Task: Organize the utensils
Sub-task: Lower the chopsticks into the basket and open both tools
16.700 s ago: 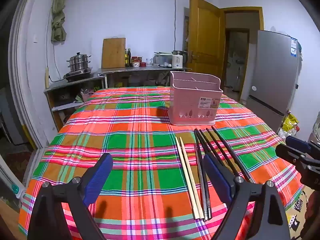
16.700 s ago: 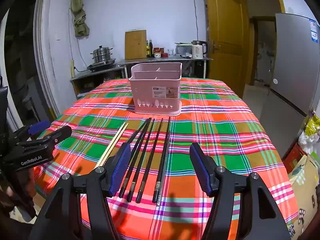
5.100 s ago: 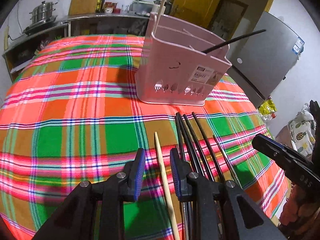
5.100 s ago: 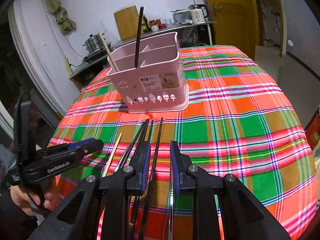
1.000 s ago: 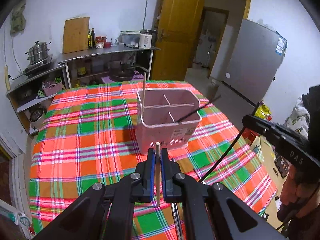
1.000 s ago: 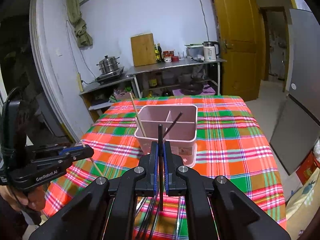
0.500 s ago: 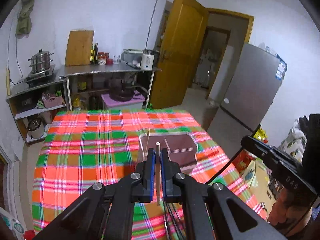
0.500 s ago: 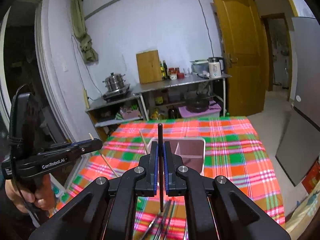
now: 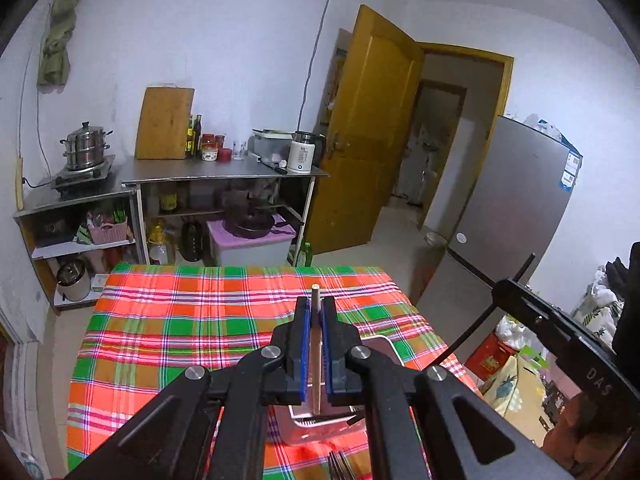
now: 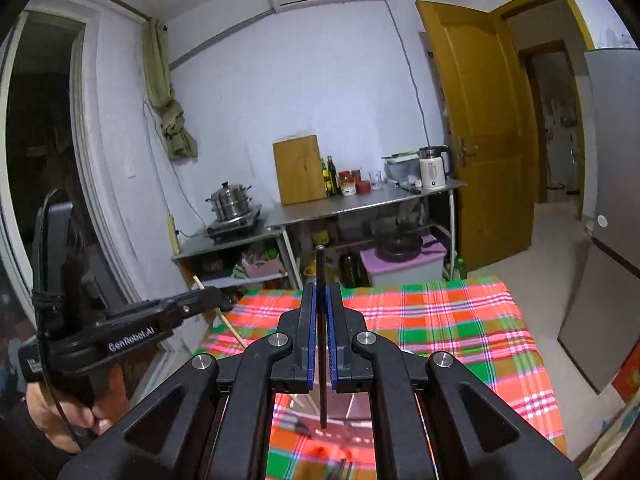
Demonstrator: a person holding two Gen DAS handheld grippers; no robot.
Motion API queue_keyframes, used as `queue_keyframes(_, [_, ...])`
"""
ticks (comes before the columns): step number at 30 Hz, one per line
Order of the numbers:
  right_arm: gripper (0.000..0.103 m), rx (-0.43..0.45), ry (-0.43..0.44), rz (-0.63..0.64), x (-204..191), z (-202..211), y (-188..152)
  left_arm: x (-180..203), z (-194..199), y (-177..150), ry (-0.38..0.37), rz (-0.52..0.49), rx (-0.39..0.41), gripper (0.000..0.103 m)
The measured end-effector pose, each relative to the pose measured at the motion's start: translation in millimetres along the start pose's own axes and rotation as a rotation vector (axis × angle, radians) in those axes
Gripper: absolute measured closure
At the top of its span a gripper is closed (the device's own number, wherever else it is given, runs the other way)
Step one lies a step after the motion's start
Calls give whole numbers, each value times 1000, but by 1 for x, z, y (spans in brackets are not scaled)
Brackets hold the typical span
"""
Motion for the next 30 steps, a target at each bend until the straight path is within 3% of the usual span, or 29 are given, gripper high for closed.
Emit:
queue_keyframes(8, [98,-16,-18,-29,15,-22,-9,-16,-36,-18,19,16,-42,98])
queue_keyframes(16, [98,-87,-53,-31,29,-47,-37,-26,-68,-51,20,31,-107,98])
queue_keyframes(30, [98,-206,-58,-33,35,-73,-75,-35,-85,-85,14,31,-165,98])
Point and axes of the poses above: each gripper's, at about its wrist camera, not at the fingertips, and z roughly against the way its jaws point, x to its right, y to its top, the point moved 9 cm from there along -z, roughly the way its jaws point, and after that the axes turned 3 degrees about -z, right-handed, at the moved point
